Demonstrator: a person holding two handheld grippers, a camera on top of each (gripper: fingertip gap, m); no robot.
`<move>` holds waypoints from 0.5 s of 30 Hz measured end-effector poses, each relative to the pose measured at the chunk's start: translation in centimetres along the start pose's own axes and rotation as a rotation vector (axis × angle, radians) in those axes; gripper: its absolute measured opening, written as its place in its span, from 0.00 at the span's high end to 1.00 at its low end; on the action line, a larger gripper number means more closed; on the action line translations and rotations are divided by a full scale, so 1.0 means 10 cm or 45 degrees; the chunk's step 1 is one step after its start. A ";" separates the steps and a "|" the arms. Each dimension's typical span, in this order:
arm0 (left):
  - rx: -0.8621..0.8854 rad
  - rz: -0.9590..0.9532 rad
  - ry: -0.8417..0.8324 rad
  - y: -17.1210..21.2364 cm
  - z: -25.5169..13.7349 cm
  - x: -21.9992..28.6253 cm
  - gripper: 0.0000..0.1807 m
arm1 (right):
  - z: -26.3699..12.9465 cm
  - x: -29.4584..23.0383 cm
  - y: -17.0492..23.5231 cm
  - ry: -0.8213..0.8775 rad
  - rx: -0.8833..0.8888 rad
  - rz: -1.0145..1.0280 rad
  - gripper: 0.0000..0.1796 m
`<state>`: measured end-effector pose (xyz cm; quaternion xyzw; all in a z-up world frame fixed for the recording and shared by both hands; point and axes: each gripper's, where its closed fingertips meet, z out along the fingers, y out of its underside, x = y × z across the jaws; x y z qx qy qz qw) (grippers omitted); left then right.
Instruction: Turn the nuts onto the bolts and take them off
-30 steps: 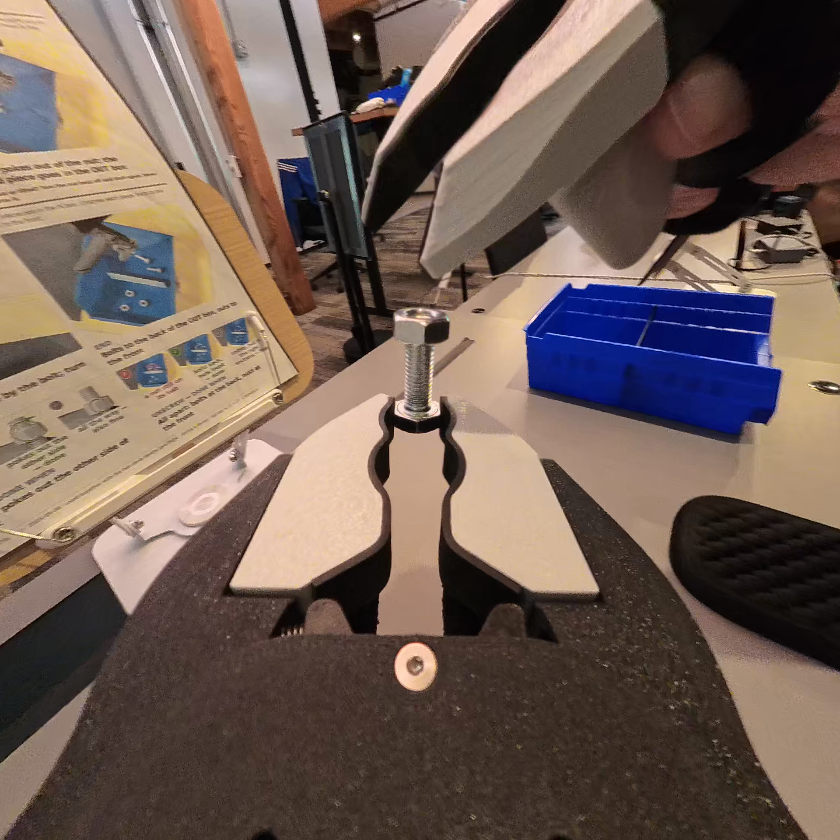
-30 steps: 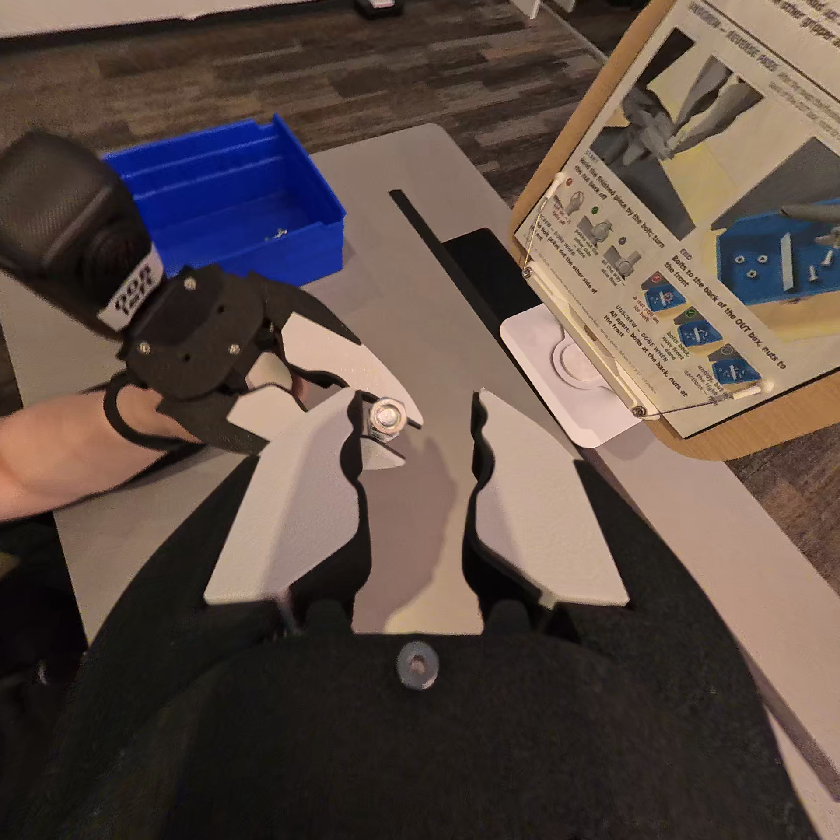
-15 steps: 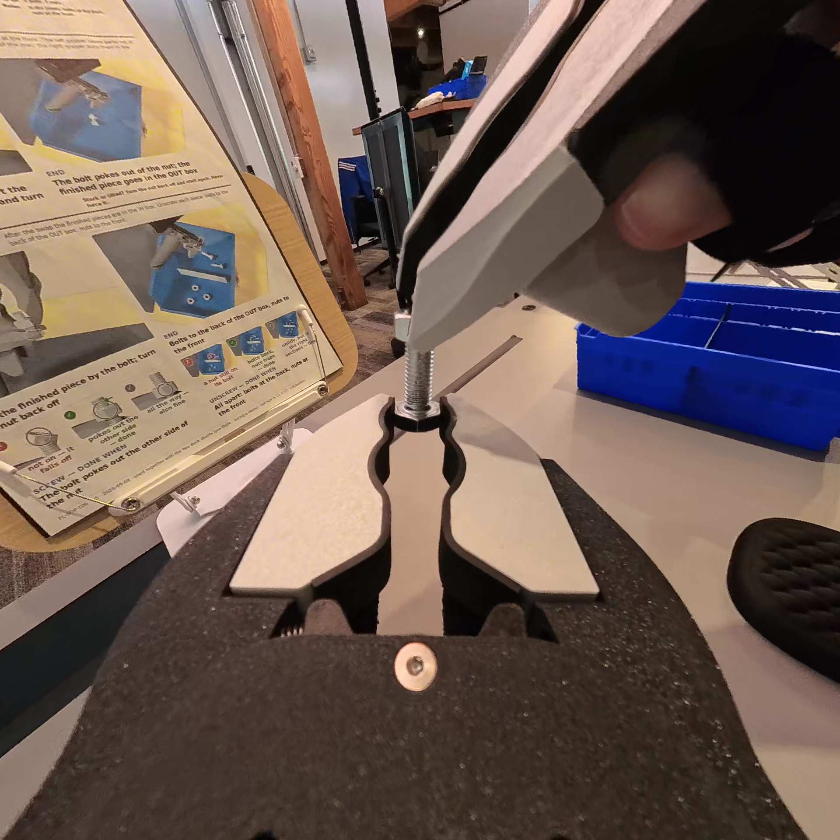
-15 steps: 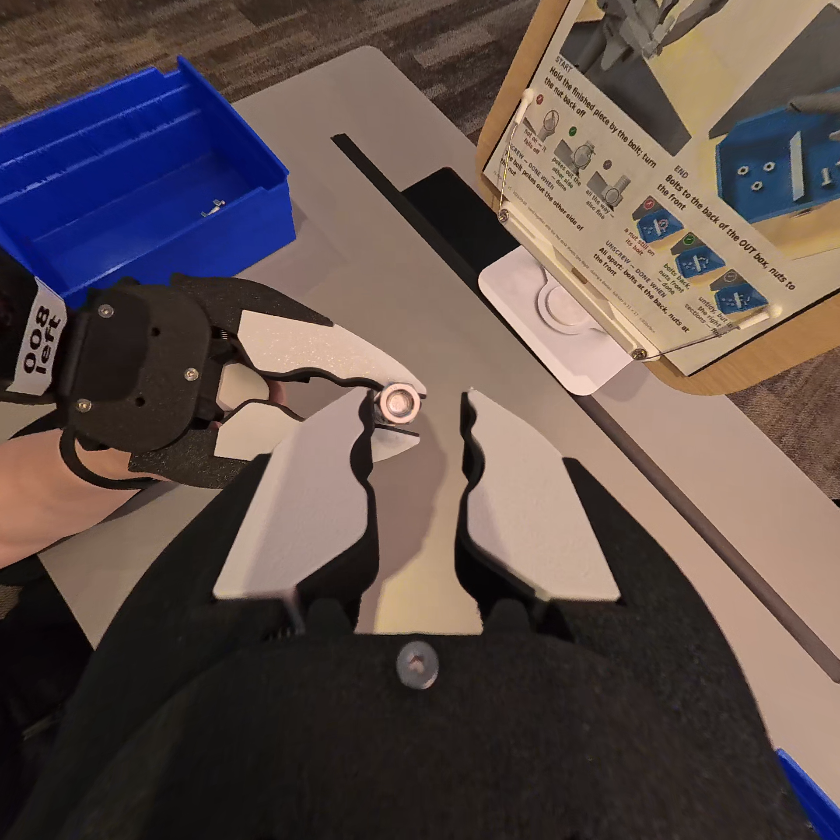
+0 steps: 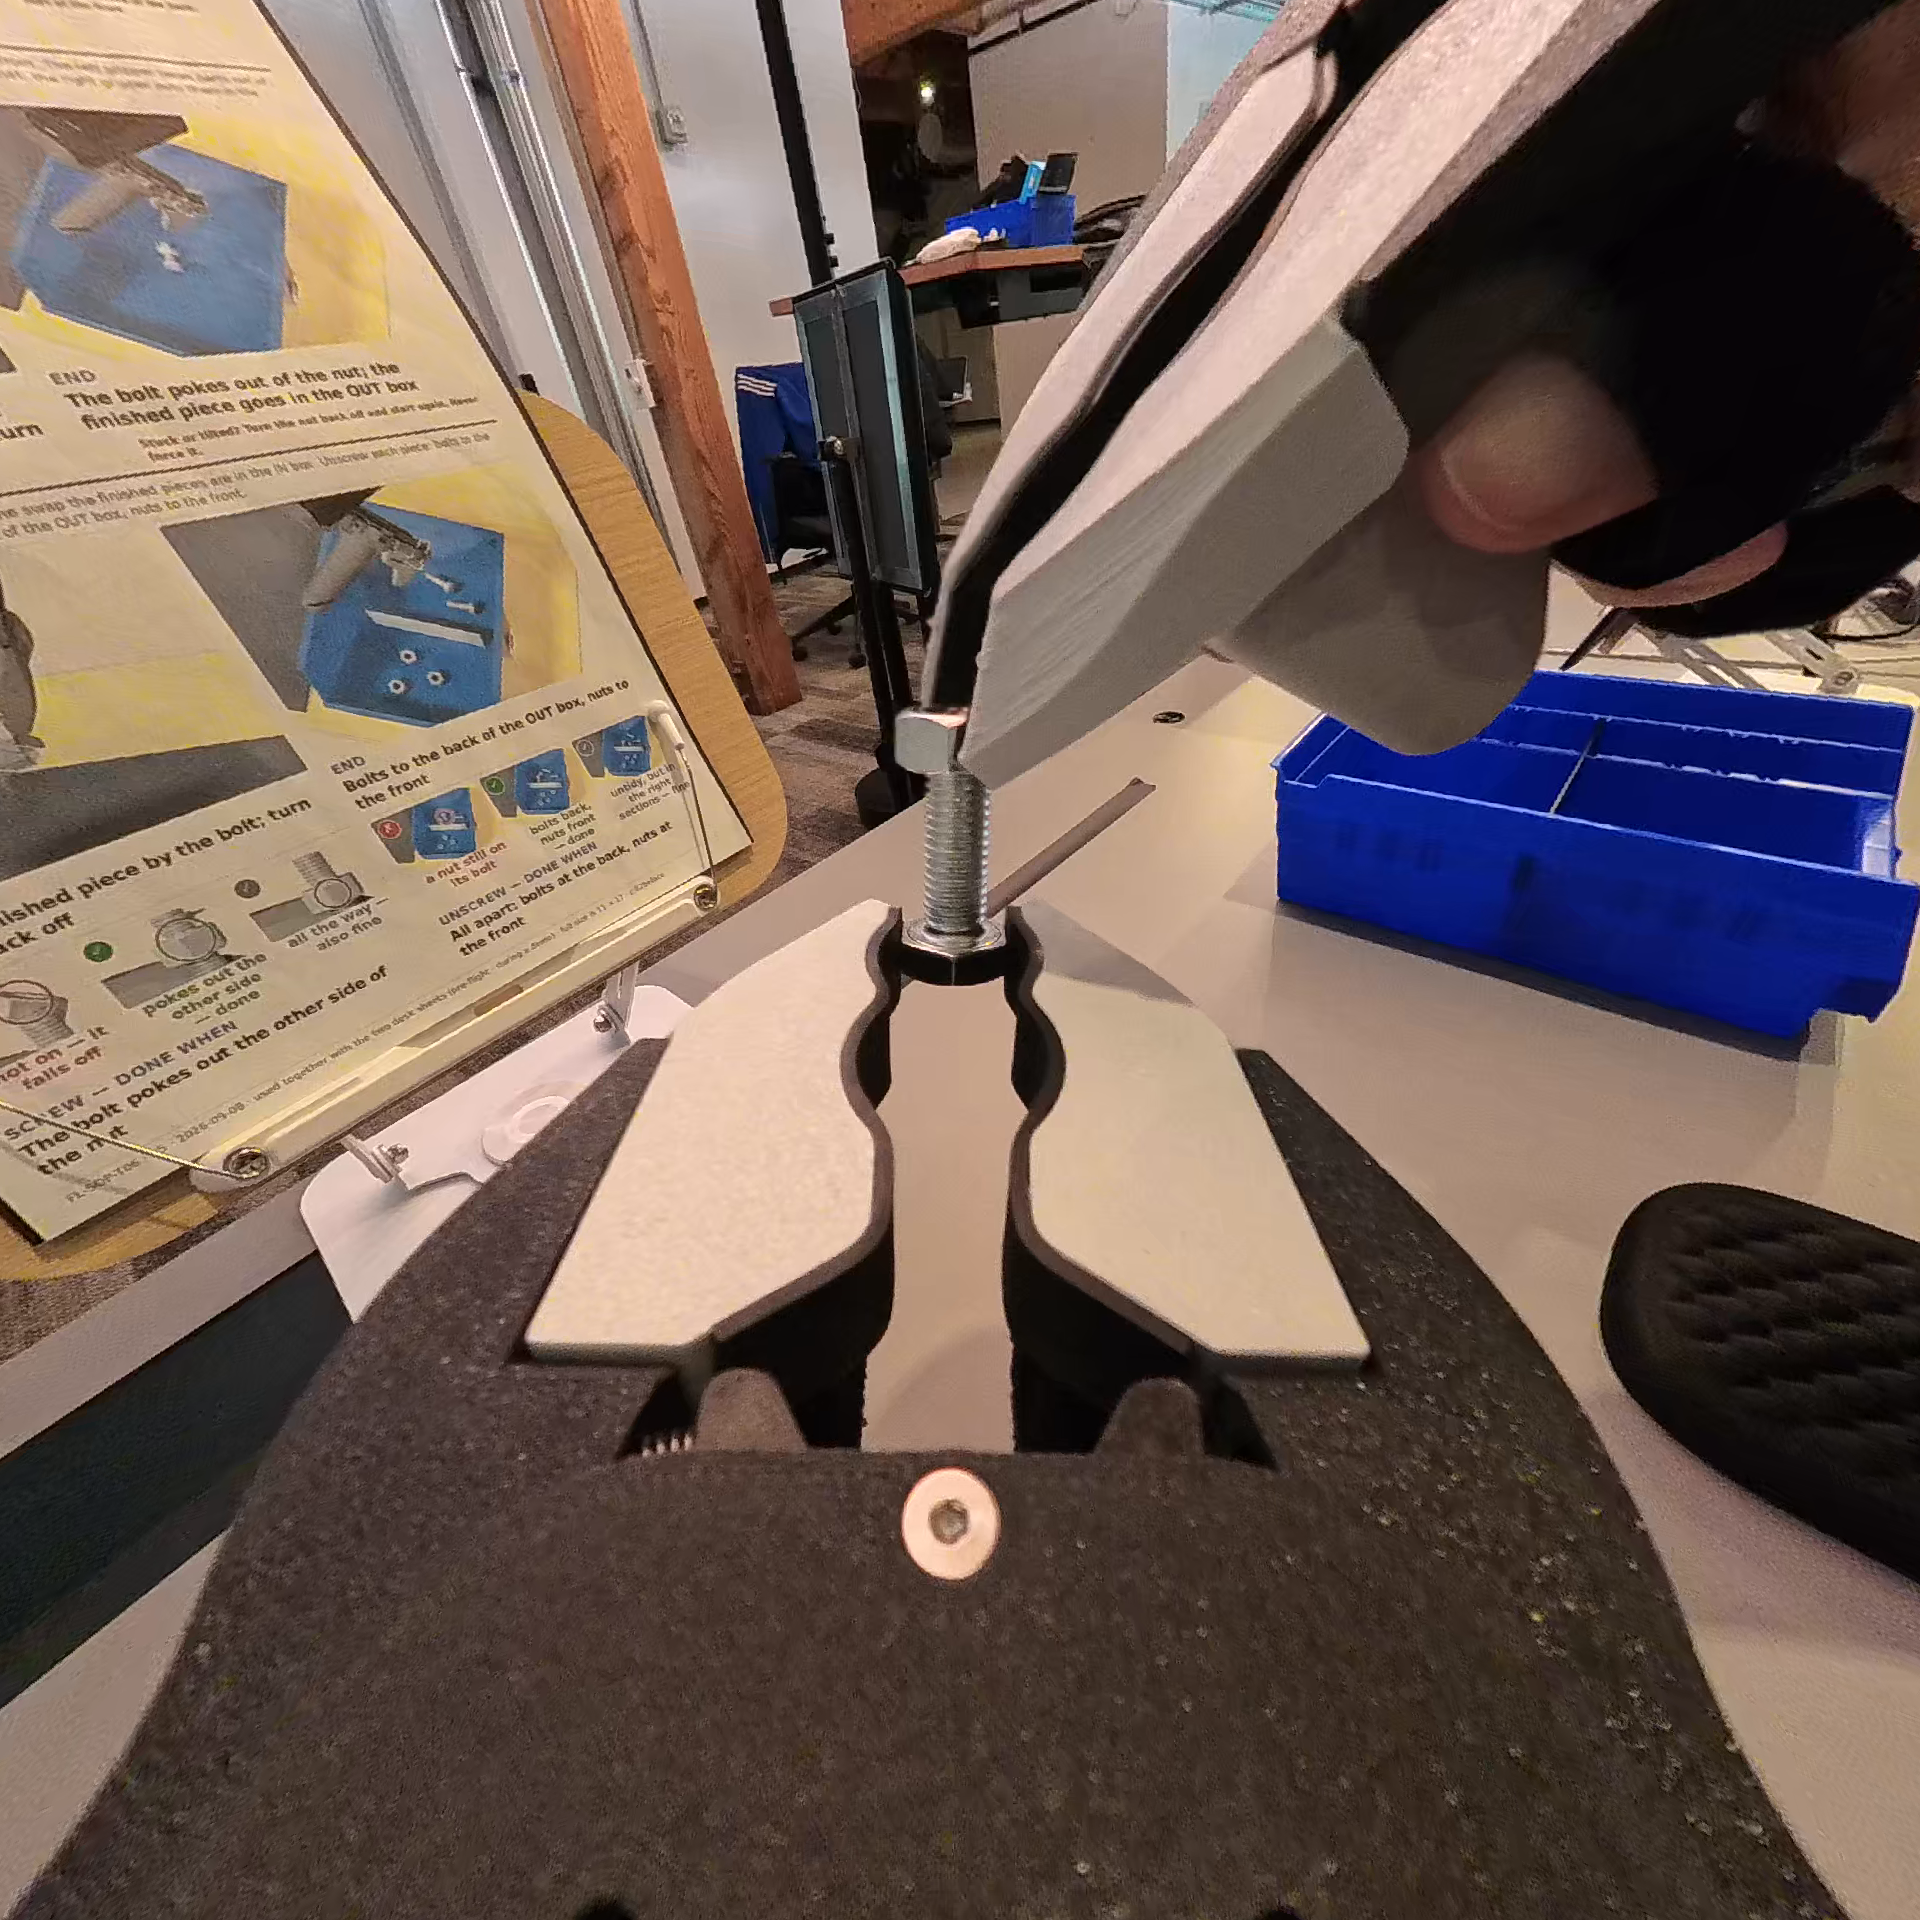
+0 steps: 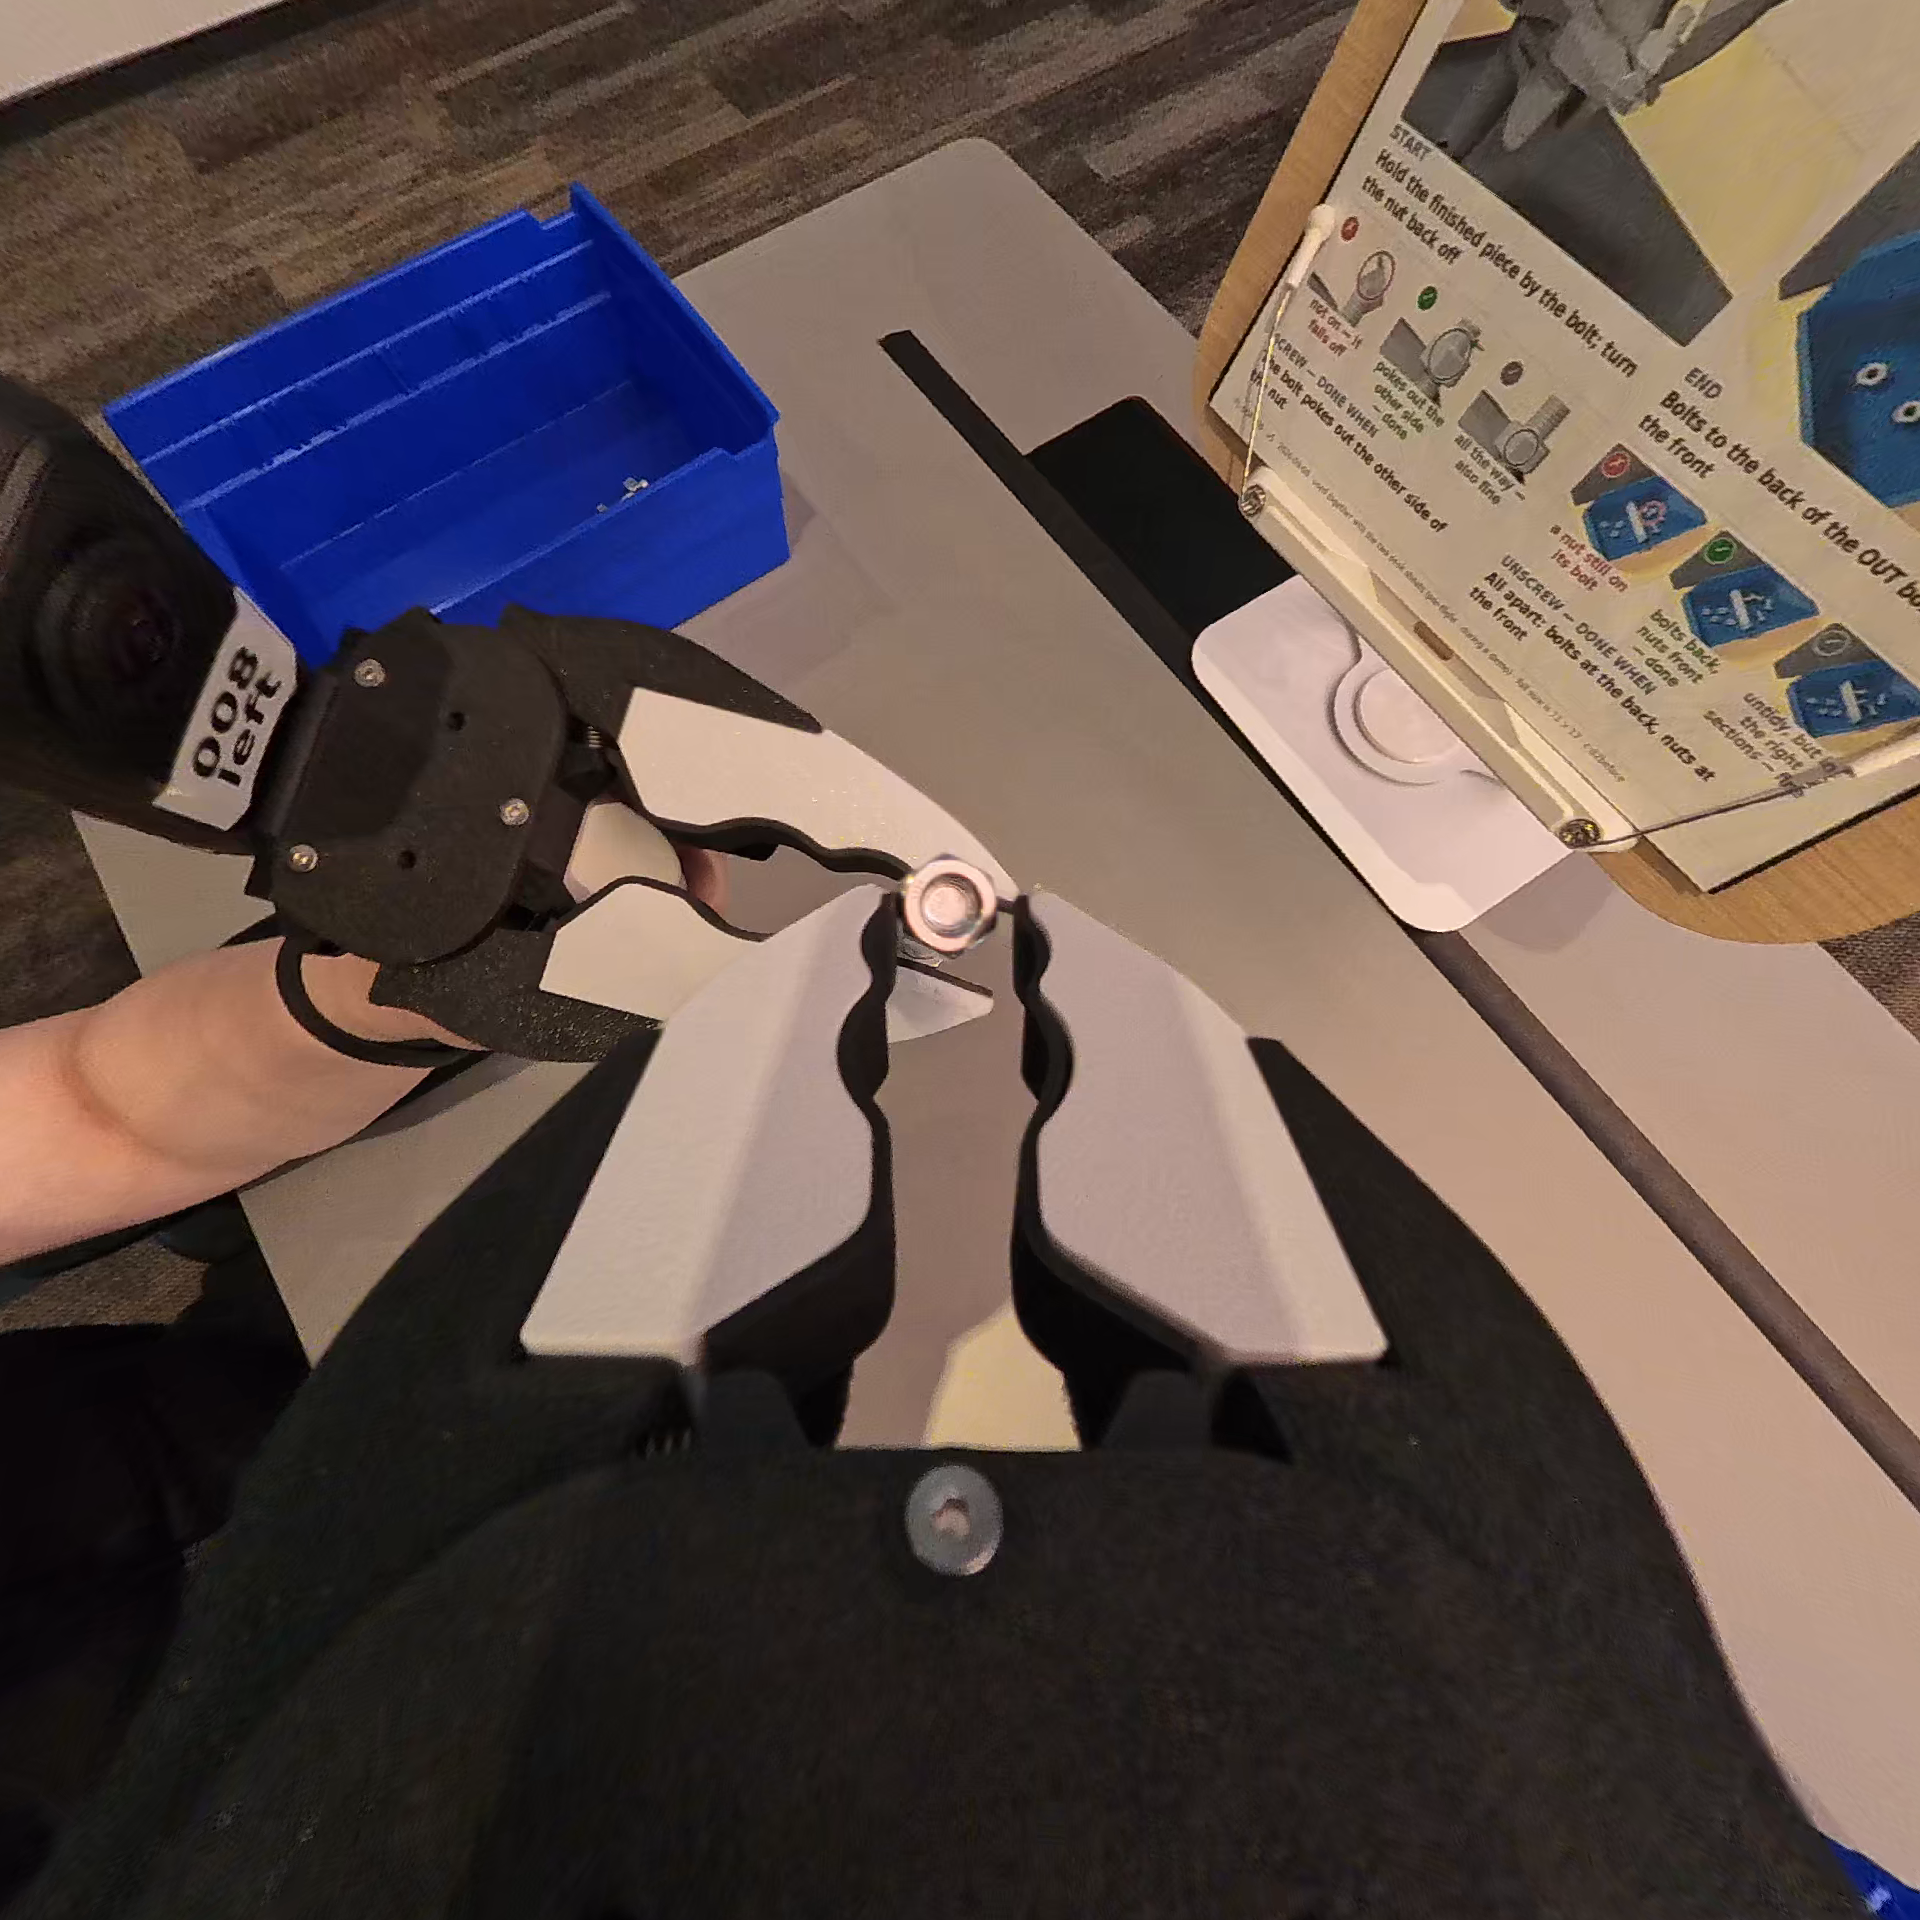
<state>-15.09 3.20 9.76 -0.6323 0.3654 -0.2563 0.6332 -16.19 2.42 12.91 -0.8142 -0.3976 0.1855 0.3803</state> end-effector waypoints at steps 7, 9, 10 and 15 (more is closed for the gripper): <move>0.011 -0.002 0.003 -0.02 -0.02 0.00 0.90 | 0.00 -0.03 0.04 -0.028 -0.050 0.001 0.89; 0.018 -0.002 0.003 -0.04 -0.02 0.00 0.90 | 0.01 -0.04 0.04 -0.035 -0.048 -0.004 0.90; 0.020 -0.003 0.008 -0.04 -0.03 0.00 0.90 | 0.00 -0.04 0.04 -0.037 -0.041 -0.011 0.90; 0.011 -0.019 0.085 -0.04 -0.04 0.06 0.90 | -0.02 -0.07 0.04 -0.056 -0.053 -0.080 0.90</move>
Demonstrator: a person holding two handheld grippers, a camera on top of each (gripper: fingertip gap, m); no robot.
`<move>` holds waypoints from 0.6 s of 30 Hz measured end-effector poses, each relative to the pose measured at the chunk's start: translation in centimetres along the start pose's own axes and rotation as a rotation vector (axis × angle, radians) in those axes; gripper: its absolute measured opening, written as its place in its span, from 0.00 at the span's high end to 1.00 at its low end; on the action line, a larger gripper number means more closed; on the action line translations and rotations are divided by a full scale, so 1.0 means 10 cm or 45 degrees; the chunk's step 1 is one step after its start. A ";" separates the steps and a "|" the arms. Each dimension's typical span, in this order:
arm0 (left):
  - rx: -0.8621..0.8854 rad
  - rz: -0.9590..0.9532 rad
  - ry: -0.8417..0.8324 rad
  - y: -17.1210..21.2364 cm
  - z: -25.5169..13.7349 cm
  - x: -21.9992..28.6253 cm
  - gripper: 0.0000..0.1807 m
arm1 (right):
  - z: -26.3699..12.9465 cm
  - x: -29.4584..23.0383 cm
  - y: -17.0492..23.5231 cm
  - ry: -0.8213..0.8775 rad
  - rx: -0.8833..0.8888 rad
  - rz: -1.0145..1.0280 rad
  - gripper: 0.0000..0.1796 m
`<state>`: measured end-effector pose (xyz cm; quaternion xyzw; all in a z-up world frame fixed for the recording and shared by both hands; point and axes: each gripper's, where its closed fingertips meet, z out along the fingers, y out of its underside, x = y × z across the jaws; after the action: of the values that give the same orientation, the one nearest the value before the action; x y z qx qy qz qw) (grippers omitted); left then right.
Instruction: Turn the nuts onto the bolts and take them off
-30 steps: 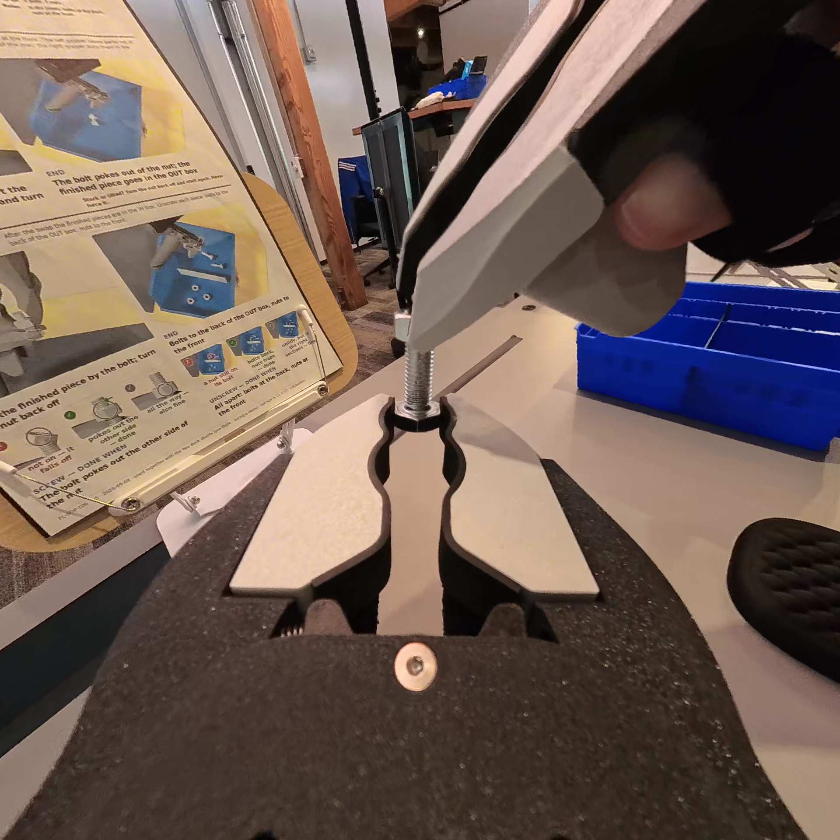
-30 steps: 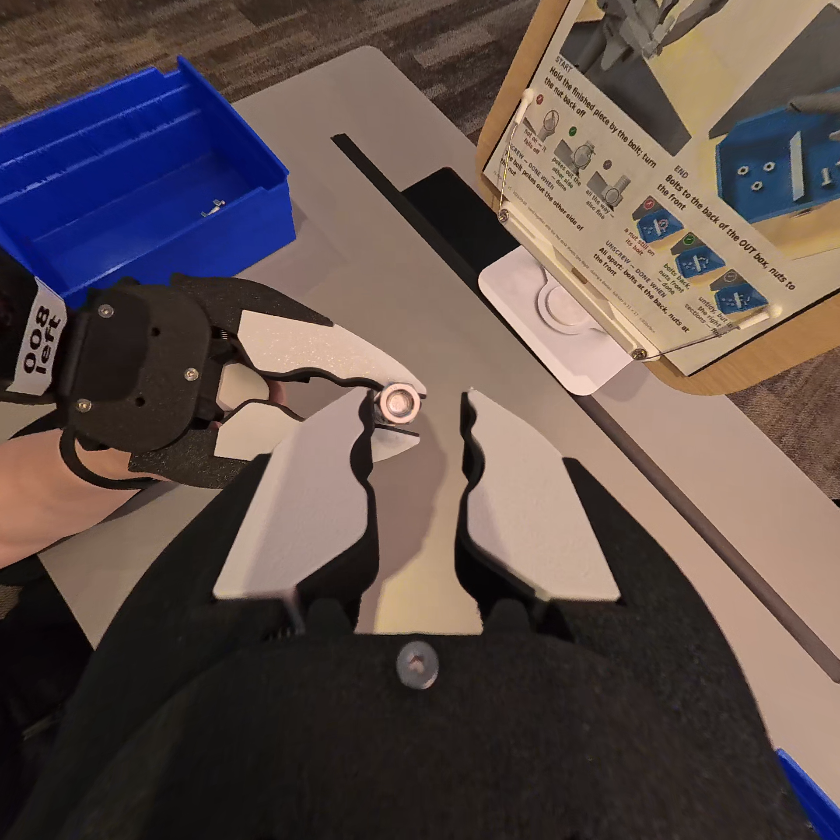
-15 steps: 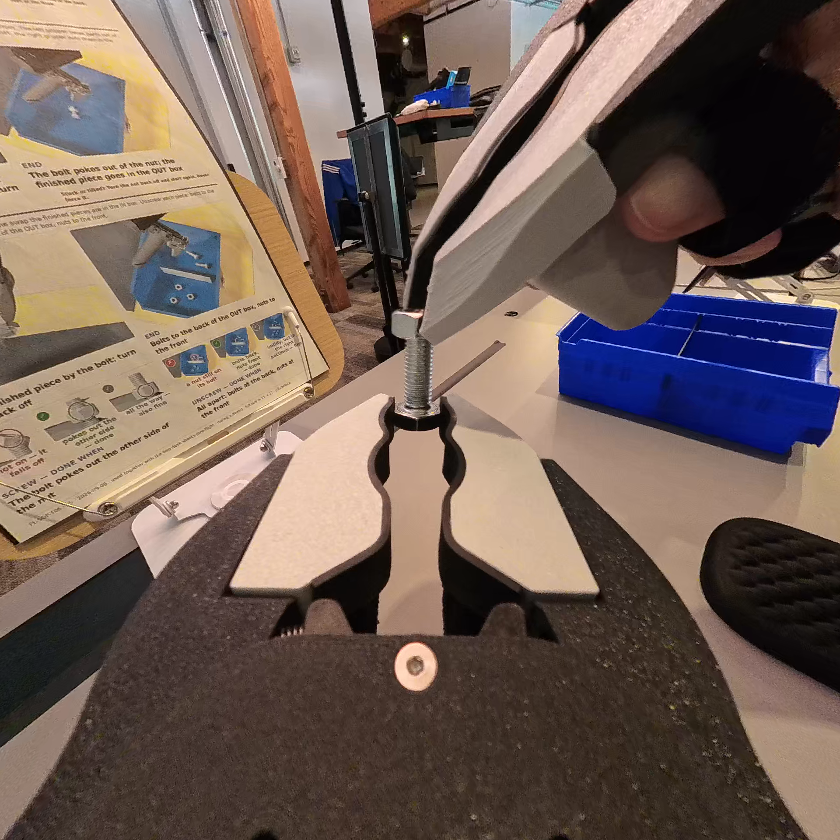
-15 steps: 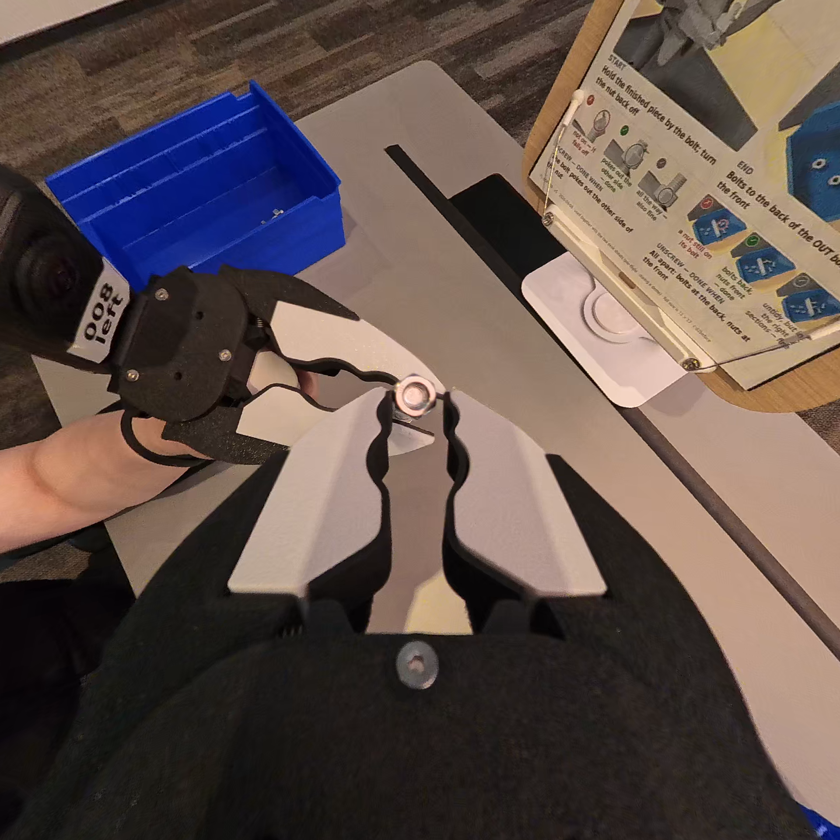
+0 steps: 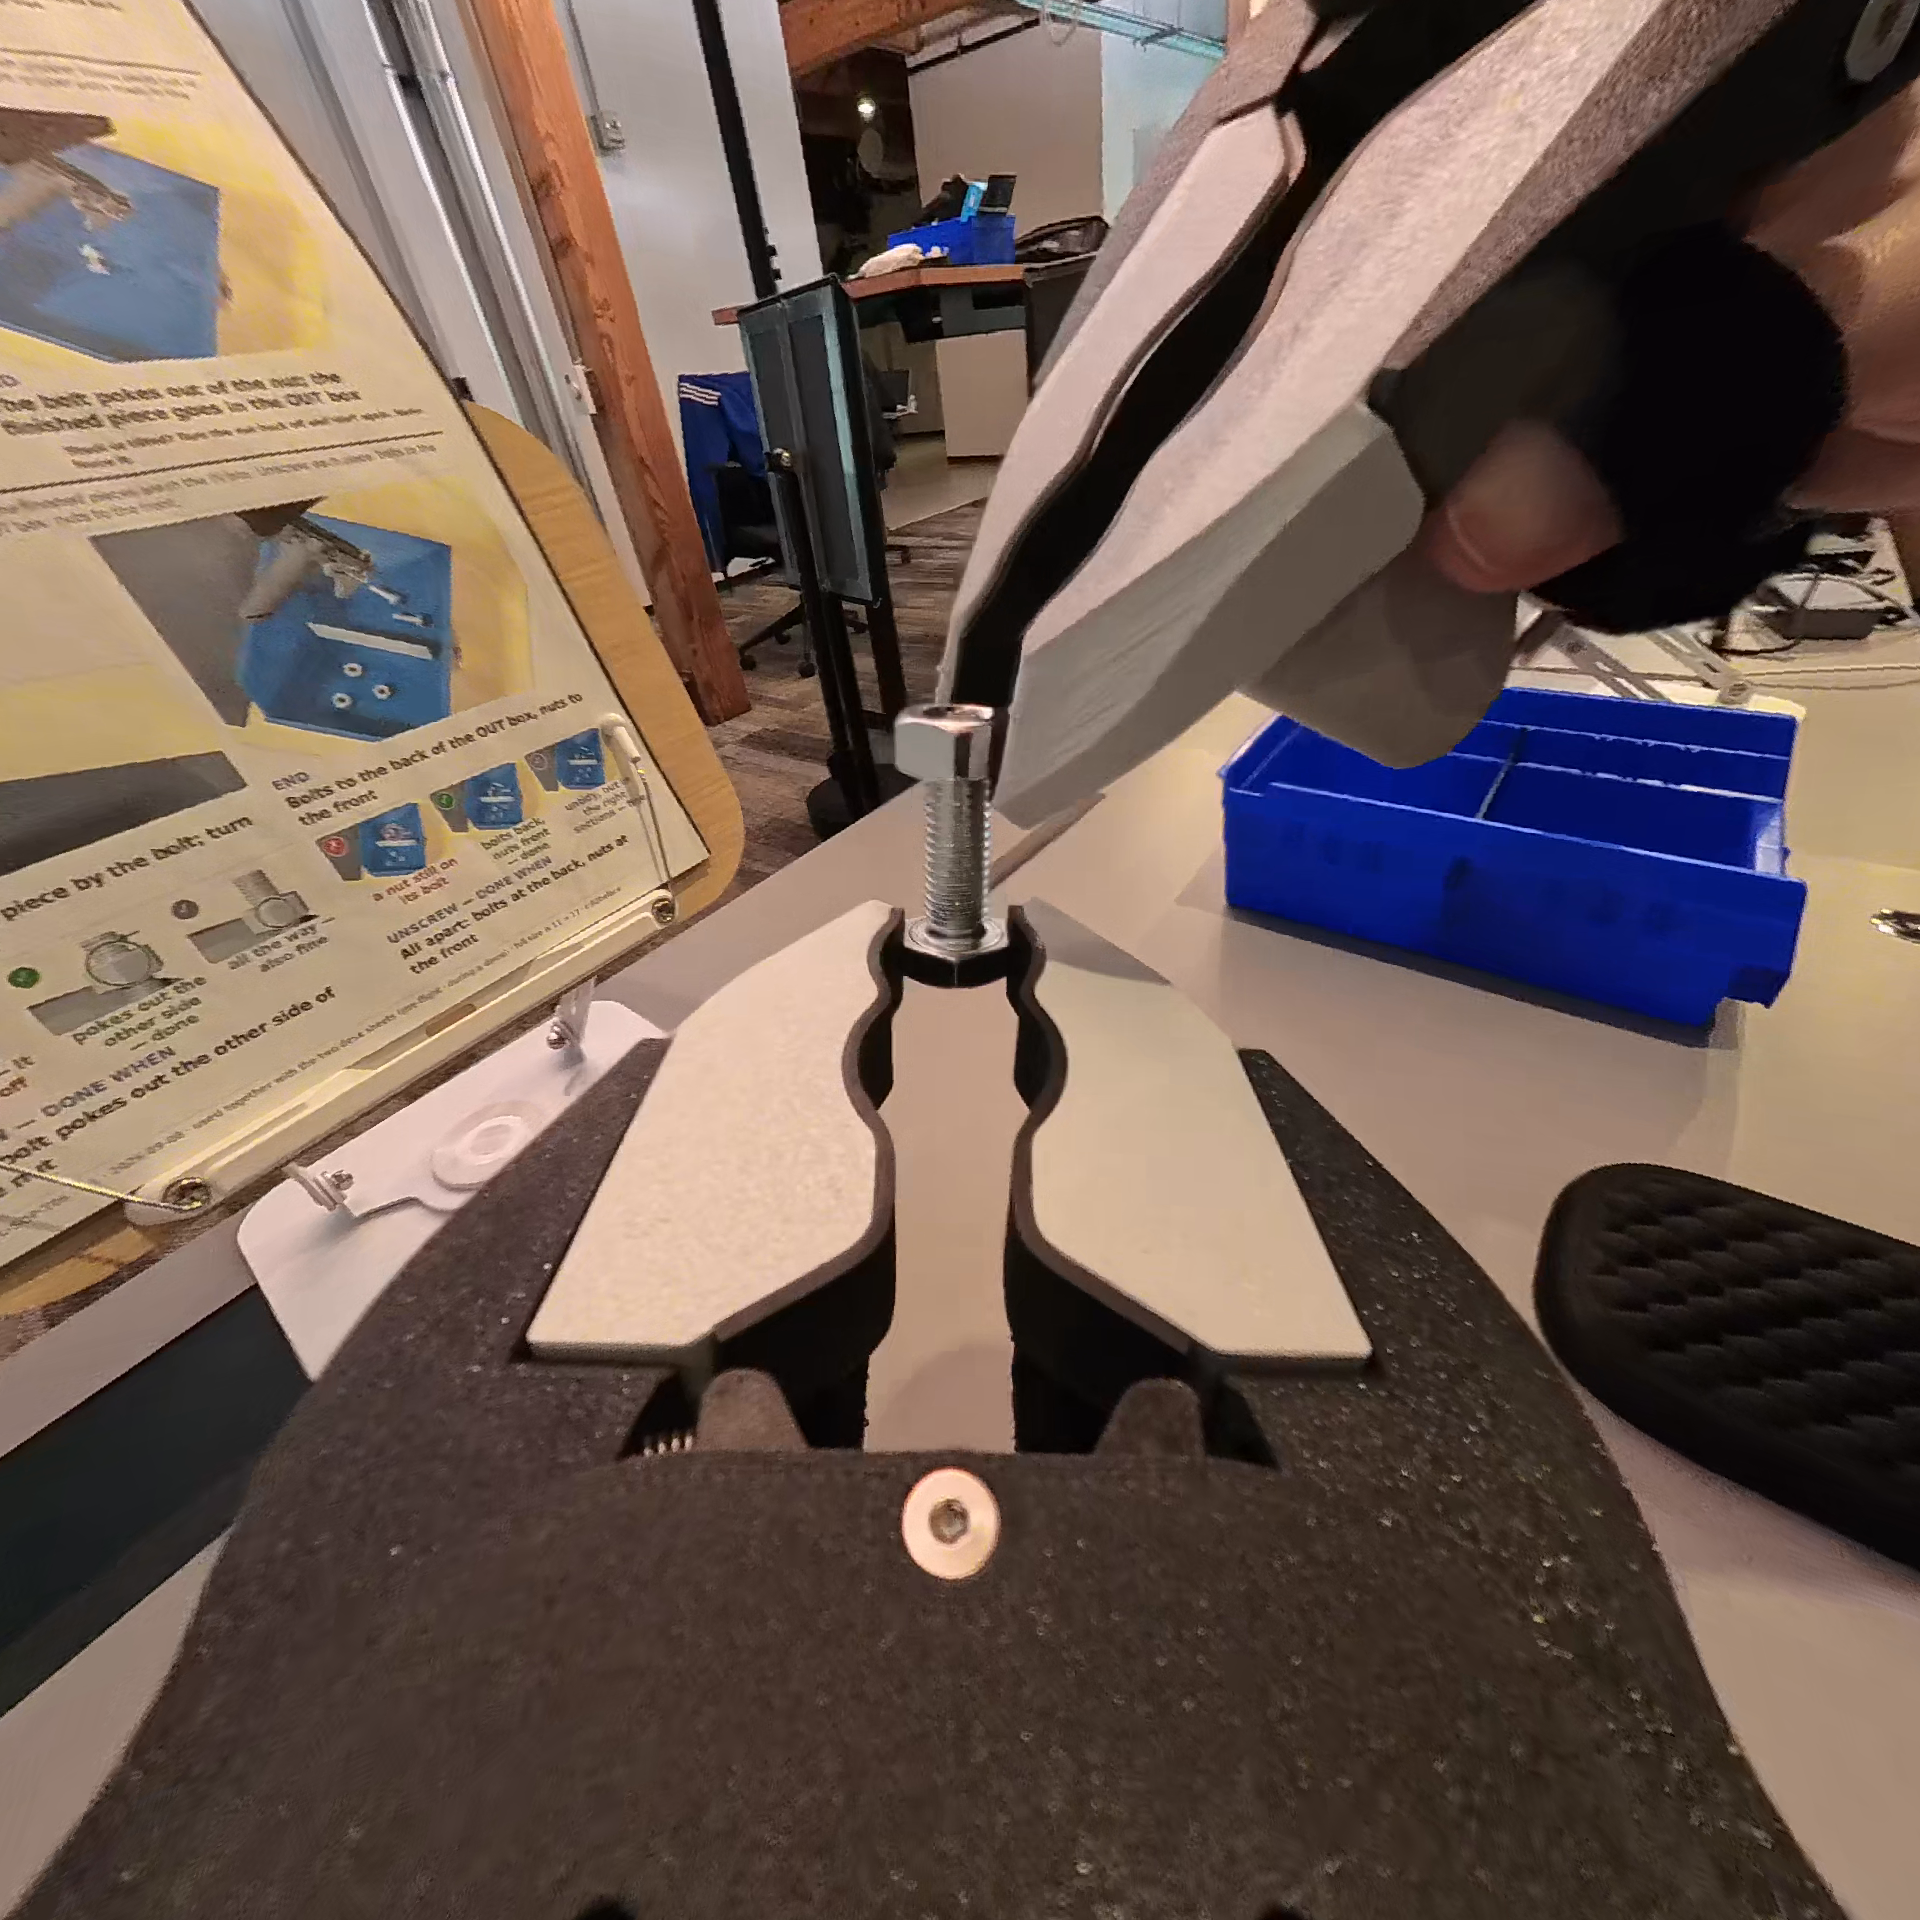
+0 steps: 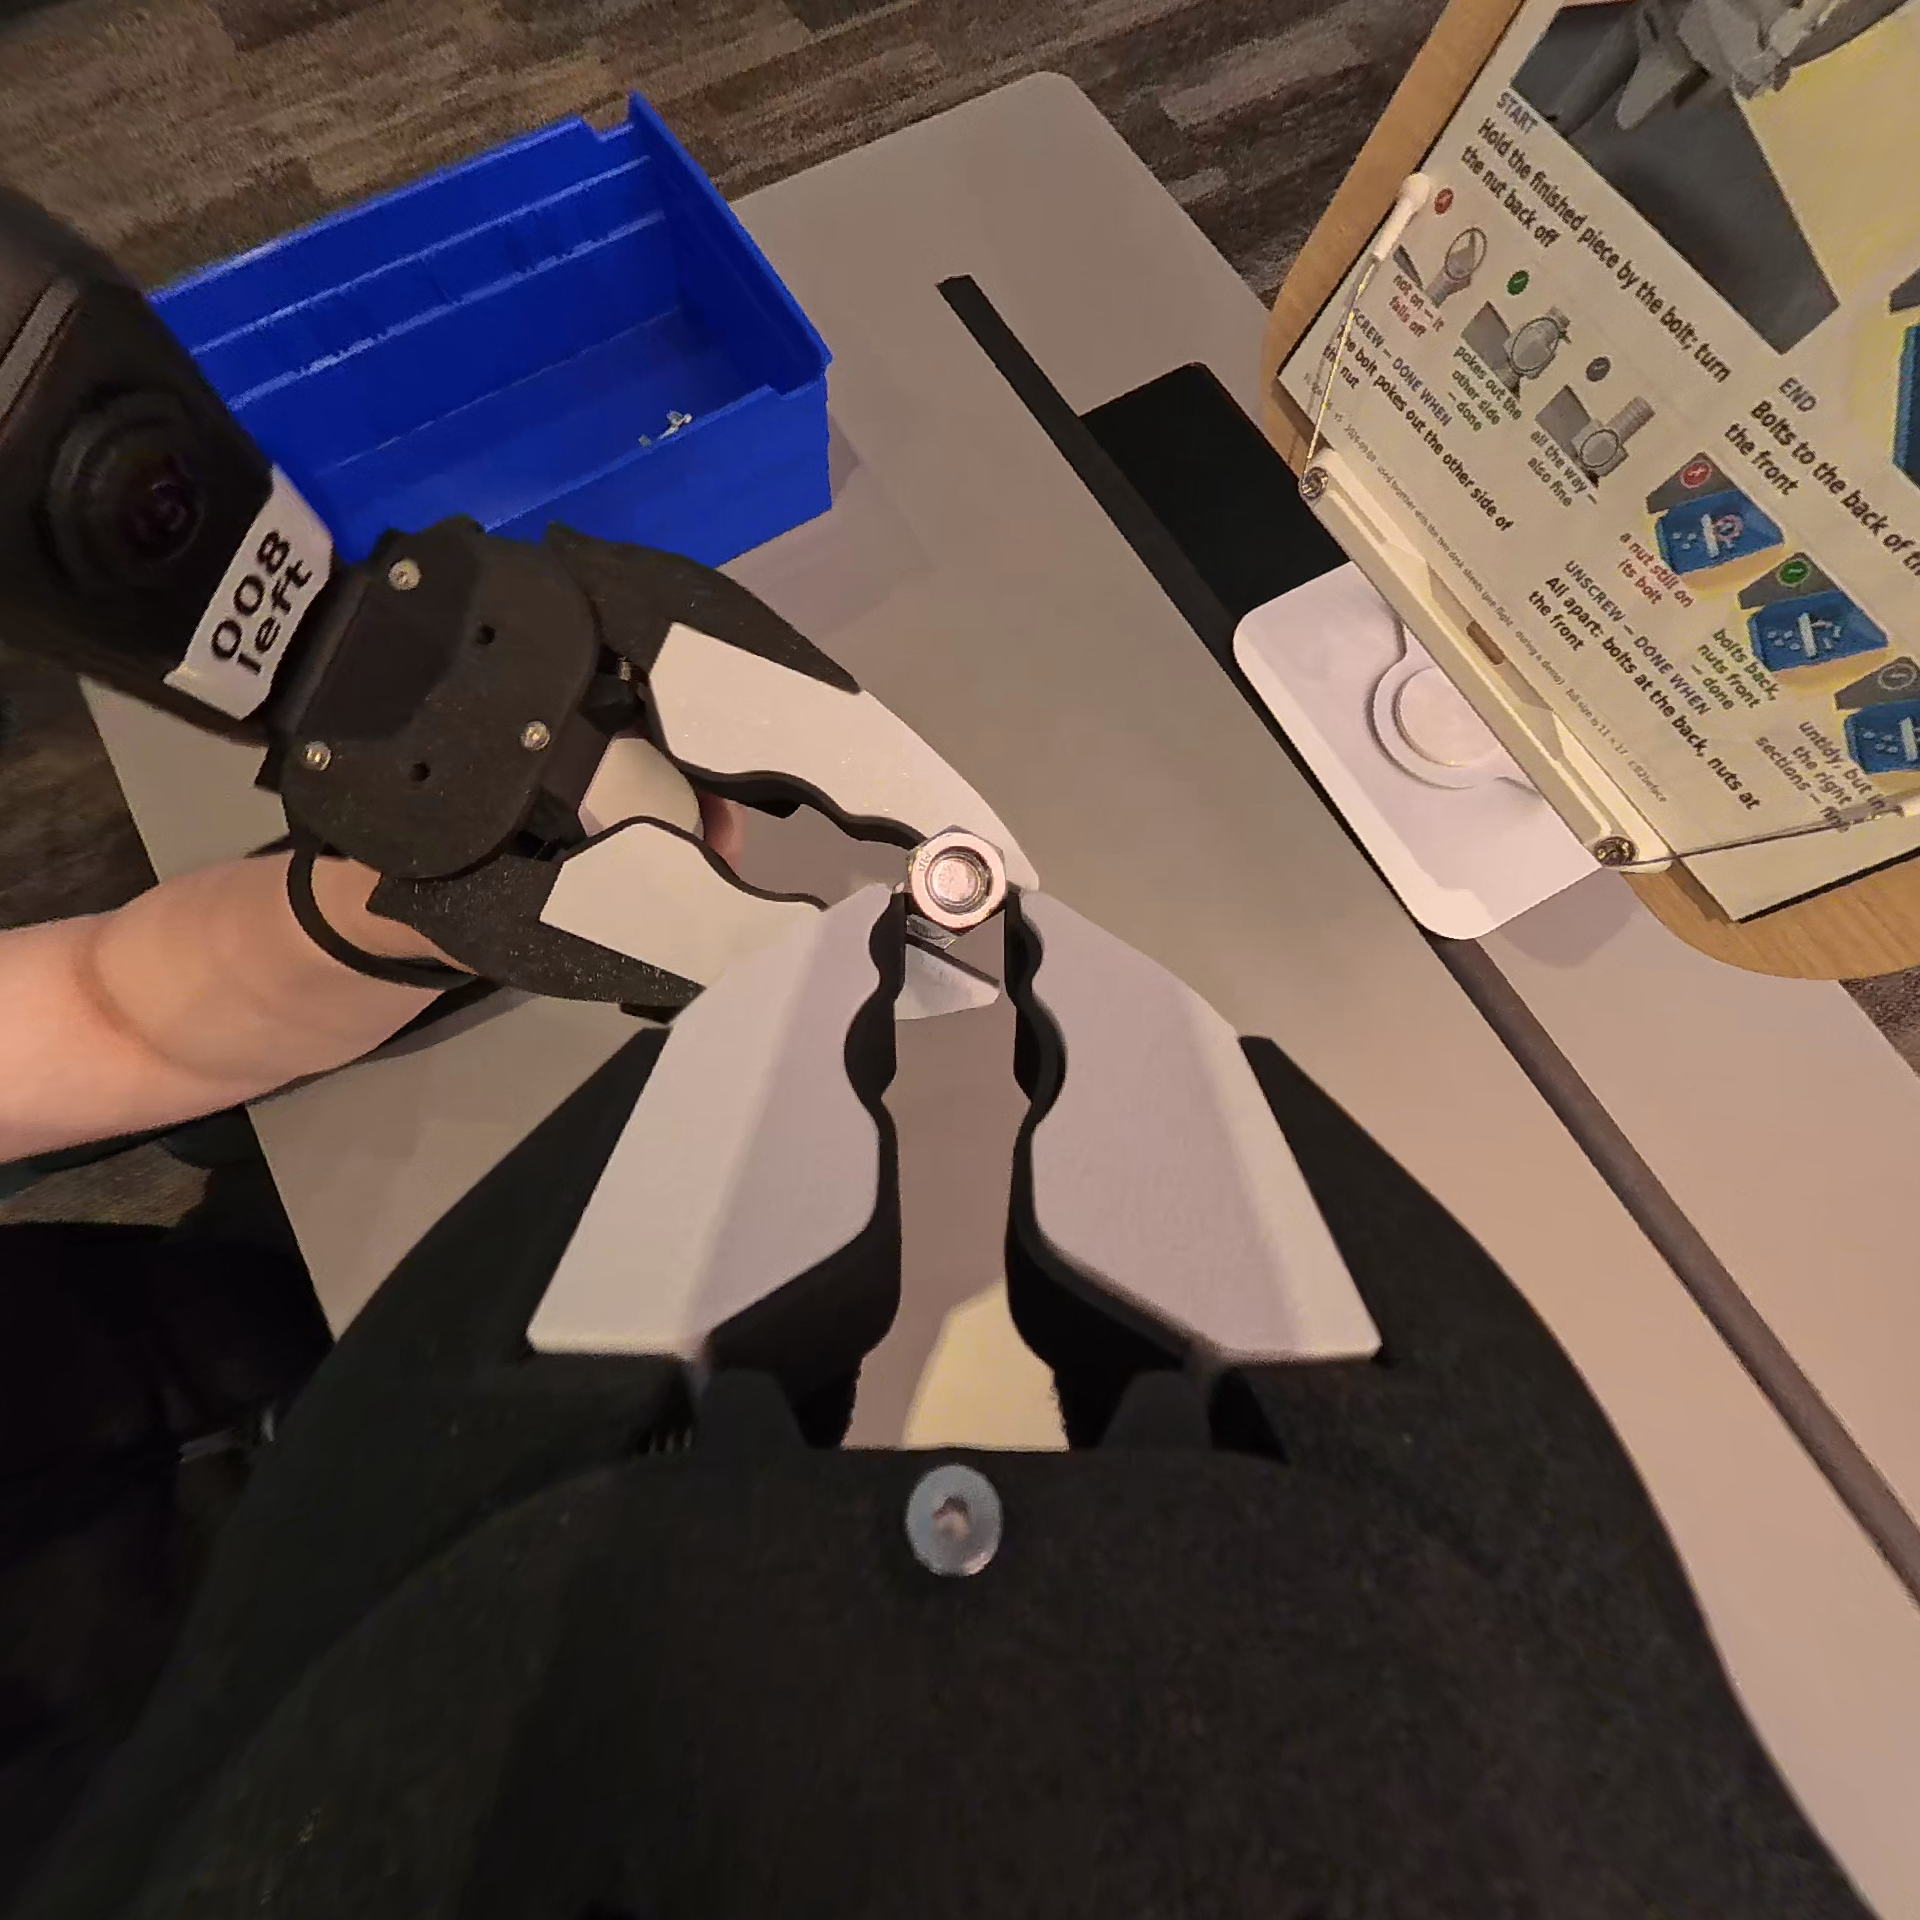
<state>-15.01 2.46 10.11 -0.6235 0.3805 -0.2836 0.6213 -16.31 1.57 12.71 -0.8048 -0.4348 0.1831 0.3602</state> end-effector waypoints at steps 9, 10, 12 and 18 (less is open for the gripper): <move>-0.056 -0.047 0.655 0.01 -0.24 0.58 0.90 | -0.23 -0.33 0.25 -0.309 -0.129 -0.618 0.90; -0.057 -0.060 0.725 0.01 -0.28 0.64 0.90 | -0.25 -0.38 0.28 -0.349 -0.126 -0.665 0.90; -0.050 -0.077 0.820 -0.01 -0.33 0.74 0.90 | -0.30 -0.46 0.32 -0.415 -0.115 -0.744 0.90; 0.023 -0.071 0.743 -0.10 -0.30 0.68 0.90 | -0.35 -0.41 0.20 -0.324 -0.030 -0.646 0.78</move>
<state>-13.66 -4.86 10.47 -0.5204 0.5233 -0.4713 0.4829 -15.37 -4.06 13.49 -0.6450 -0.6661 0.1817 0.3276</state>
